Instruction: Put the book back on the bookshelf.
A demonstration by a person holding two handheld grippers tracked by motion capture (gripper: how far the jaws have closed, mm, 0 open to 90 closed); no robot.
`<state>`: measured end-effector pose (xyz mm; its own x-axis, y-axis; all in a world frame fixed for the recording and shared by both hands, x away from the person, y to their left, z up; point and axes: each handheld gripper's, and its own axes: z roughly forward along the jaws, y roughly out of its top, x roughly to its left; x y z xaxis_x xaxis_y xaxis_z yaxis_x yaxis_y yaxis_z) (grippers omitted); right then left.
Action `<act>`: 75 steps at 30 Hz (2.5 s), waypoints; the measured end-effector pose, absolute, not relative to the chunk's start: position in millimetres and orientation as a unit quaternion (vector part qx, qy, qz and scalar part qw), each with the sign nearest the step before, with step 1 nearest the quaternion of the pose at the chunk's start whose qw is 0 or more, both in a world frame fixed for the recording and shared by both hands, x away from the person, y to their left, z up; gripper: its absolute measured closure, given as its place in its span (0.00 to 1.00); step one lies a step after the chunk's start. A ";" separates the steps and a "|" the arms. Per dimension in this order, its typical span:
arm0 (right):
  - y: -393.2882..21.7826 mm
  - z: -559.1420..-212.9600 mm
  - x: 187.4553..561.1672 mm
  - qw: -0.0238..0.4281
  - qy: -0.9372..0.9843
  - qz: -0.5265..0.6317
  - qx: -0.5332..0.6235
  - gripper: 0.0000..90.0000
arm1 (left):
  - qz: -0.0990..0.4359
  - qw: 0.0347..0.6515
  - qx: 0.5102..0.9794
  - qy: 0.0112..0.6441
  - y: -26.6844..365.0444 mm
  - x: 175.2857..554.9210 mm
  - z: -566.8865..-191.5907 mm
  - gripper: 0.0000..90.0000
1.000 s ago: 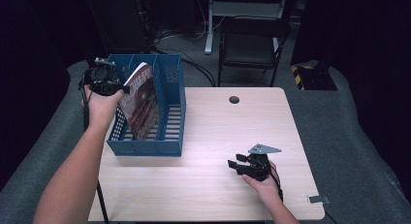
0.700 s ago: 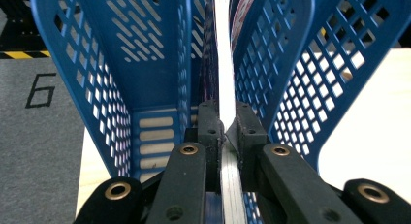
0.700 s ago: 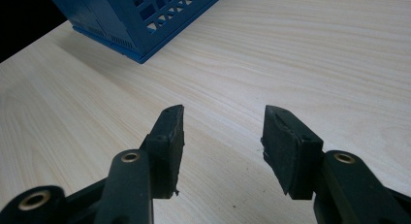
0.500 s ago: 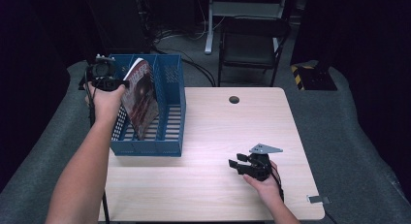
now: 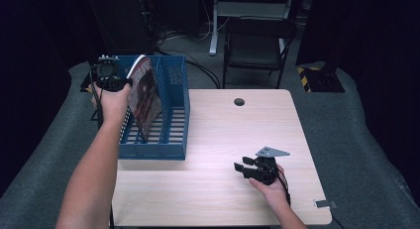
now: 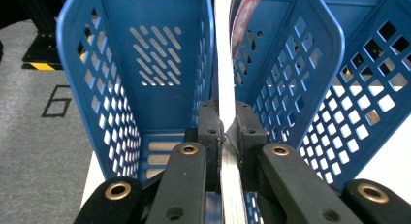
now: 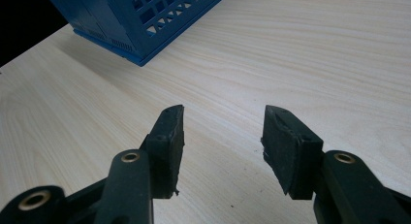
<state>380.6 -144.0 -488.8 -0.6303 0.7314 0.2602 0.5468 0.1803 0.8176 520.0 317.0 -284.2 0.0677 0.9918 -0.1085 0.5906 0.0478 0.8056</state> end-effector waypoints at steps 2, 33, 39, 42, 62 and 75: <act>-143.8 -489.1 380.9 0.096 0.763 0.483 0.417 0.56 | 0.279 0.370 0.630 0.623 318.0 520.0 -285.9 0.94; -141.6 -489.8 381.0 0.093 0.766 0.481 0.417 0.55 | 0.265 0.354 0.644 0.624 322.7 516.9 -306.5 0.78; -141.1 -489.9 381.0 0.093 0.766 0.481 0.417 0.56 | 0.255 0.353 0.647 0.626 324.1 515.1 -307.9 0.72; -141.0 -490.0 381.0 0.093 0.766 0.480 0.417 0.55 | 0.251 0.354 0.649 0.625 324.3 514.3 -308.5 0.66; -142.0 -490.4 381.2 0.091 0.765 0.478 0.423 0.55 | 0.231 0.358 0.661 0.617 324.9 508.9 -307.9 0.49; -141.3 -491.1 381.3 0.089 0.764 0.479 0.423 0.55 | 0.222 0.365 0.667 0.610 327.0 498.7 -301.5 0.47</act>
